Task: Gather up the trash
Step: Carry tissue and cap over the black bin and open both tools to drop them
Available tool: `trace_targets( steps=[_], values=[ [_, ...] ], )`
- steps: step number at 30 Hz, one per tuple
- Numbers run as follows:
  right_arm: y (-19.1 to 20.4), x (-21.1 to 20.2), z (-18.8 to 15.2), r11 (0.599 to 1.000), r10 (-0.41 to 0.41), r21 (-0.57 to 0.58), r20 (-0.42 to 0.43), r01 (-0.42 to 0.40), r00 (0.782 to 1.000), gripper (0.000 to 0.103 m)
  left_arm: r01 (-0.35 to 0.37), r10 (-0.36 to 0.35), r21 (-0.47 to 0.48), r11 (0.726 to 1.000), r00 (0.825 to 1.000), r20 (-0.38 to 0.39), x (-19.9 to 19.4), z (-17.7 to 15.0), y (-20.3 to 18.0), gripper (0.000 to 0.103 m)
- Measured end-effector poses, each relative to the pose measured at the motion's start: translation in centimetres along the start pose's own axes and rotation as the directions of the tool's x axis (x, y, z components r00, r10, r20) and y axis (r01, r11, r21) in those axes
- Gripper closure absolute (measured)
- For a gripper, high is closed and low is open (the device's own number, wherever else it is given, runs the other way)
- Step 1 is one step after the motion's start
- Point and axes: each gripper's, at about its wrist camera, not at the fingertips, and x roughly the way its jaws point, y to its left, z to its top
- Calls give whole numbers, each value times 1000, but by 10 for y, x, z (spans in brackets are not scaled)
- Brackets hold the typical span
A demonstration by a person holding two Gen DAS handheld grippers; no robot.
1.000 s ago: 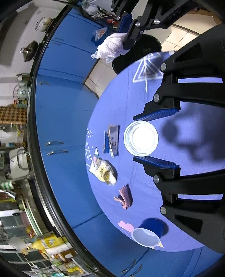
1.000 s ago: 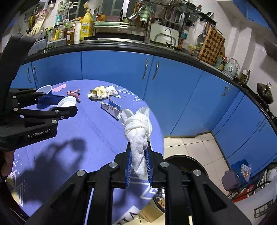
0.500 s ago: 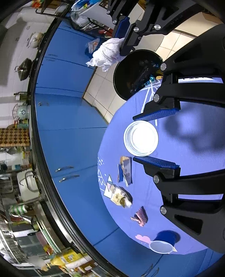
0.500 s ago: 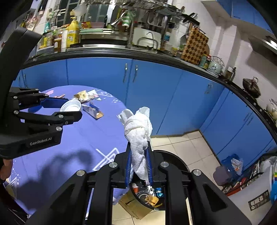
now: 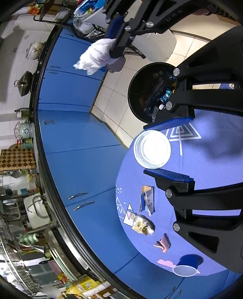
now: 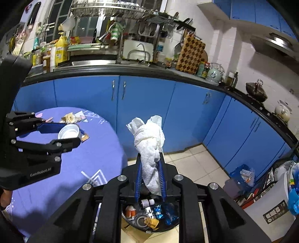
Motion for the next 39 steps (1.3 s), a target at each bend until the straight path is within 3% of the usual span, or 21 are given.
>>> trace_targets(
  steps=[20, 23, 24, 26, 27, 31, 39],
  values=[
    [-43, 36, -1, 996, 11, 87, -32, -8, 999, 86, 16, -16, 28, 999, 1000, -20, 29, 16, -24, 62],
    [-47, 42, -1, 995, 22, 99, -43, -17, 999, 71, 18, -17, 30, 999, 1000, -24, 33, 18, -26, 62],
    [-47, 43, -2, 995, 11, 97, -49, -6, 999, 46, 19, -18, 30, 999, 999, -26, 34, 19, -27, 62],
    [-46, 39, -2, 995, -45, 84, -14, 46, 999, 13, 22, -21, 32, 999, 999, -30, 37, 19, -28, 62],
    [-45, 35, -3, 995, -75, 70, 22, 73, 997, 12, 24, -23, 33, 999, 999, -32, 38, 20, -29, 62],
    [-45, 36, -5, 988, -150, 44, 18, 149, 989, 11, 29, -27, 41, 999, 999, -39, 43, 22, -35, 62],
    [-57, 36, -19, 977, -209, 40, -3, 208, 978, 8, 46, -44, 65, 997, 998, -42, 48, 28, -50, 62]
  ],
)
